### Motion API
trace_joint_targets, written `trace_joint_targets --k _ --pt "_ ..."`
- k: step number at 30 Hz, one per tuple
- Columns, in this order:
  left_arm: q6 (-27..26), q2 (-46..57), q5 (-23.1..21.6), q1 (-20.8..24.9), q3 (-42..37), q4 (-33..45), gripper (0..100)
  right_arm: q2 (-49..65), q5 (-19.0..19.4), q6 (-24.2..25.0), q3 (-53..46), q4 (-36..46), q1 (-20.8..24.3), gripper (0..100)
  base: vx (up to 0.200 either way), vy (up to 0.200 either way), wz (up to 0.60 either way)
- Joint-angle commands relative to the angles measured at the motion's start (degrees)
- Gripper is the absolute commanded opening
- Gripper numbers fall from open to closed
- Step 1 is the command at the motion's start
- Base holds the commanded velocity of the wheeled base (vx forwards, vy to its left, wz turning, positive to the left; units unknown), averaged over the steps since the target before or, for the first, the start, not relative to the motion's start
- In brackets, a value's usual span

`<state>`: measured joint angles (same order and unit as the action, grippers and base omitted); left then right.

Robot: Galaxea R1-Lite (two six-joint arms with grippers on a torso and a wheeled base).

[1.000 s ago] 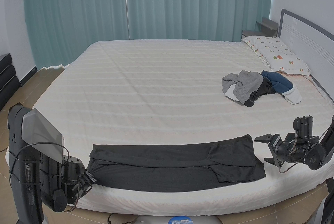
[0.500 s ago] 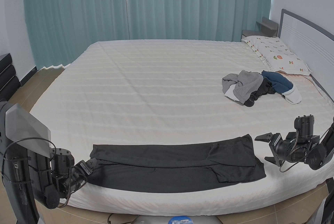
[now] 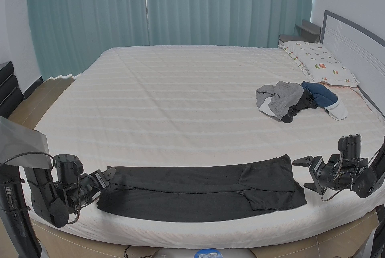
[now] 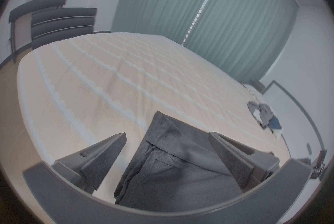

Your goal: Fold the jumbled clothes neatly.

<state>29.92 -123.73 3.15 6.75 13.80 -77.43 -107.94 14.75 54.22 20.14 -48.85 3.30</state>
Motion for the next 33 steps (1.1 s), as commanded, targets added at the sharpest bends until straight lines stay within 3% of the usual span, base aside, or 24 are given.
trace_joint_targets --k 1,9,11,21,33 --pt "-5.0 0.2 -3.0 -0.9 5.5 6.0 100 -0.2 0.0 0.0 -0.1 0.0 0.0 100 0.000 0.000 0.00" --pt "-12.4 0.2 -3.8 -2.4 17.0 23.6 100 -0.4 0.0 0.0 -0.1 0.0 0.0 100 0.000 0.000 0.00" --pt "-16.4 0.2 -6.5 -3.1 18.2 26.4 100 -0.6 0.0 0.0 -0.1 0.0 0.1 100 0.000 0.000 0.00" --pt "-24.4 -2.1 -10.5 -3.8 14.7 25.8 100 -0.8 0.1 0.0 -0.1 0.0 0.2 100 0.000 0.000 0.00" --pt "-25.1 -7.2 -10.0 -3.0 15.6 19.5 100 -0.9 0.5 0.0 0.0 -0.1 0.6 100 0.000 0.000 0.00"
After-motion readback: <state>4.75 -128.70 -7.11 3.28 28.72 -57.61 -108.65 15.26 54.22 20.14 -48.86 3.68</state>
